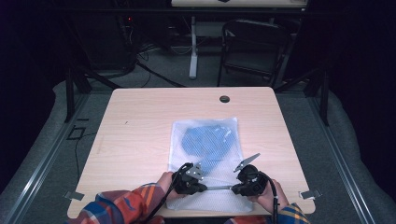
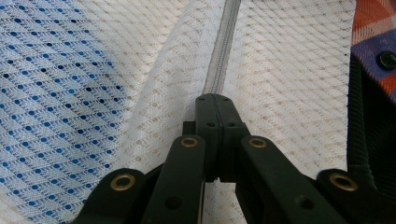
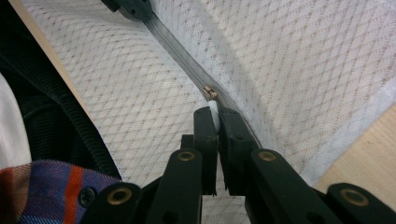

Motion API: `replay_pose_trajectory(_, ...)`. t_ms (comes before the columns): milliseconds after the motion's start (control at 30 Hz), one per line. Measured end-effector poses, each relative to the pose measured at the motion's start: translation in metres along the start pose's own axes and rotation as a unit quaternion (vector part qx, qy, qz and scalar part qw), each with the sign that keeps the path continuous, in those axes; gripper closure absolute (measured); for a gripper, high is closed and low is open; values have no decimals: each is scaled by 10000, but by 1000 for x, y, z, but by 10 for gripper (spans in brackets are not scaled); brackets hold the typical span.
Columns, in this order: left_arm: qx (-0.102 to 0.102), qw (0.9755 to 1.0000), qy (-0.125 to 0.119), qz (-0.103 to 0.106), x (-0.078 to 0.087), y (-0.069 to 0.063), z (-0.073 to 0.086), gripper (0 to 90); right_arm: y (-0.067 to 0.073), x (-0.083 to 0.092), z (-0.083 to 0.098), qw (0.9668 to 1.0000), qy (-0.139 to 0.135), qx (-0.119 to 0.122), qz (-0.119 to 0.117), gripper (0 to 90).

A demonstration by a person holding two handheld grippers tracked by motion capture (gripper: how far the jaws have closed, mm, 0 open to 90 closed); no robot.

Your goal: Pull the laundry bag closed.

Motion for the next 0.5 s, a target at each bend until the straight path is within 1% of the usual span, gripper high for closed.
replay_pose_trajectory(167,10,10000,-3,6,0,0,0,900,1,-1,-1,10000,-40,-27,-30,868)
replay_pose_trajectory(200,23,10000,-34,15,-1,0,0,900,1,-1,-1,10000,-4,-14,26,868)
replay_pose_trajectory(233,-9,10000,-6,3,0,0,0,900,1,0,-1,10000,26,9,22,868)
replay_pose_trajectory(267,-38,10000,16,11,0,0,-1,900,1,-1,-1,10000,-13,-6,24,868)
replay_pose_trajectory(300,-29,10000,5,9,0,0,-2,900,1,0,-1,10000,3,4,29,868)
replay_pose_trajectory(367,-62,10000,-73,-12,3,-1,-5,900,0,-1,-1,10000,-39,-33,26,869)
replay_pose_trajectory(400,-27,9999,-157,-14,5,-1,-8,900,0,-1,-1,10000,-21,-25,11,868)
replay_pose_trajectory(467,-18,9996,-279,-23,6,-1,-15,900,-1,-2,-1,10000,-10,-24,-7,868)
replay_pose_trajectory(500,1,9995,-329,-22,5,-1,-18,900,-1,-2,-2,10000,48,8,20,868)
Point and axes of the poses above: each handheld gripper's, and its own axes: x roughly backward along the jaws, z roughly out of its underside, y roughly to its left, the point moved 2 cm from there along -x, roughly forward along the jaws, and after that the axes turned 15 degrees about -z, right-handed, at the moved point
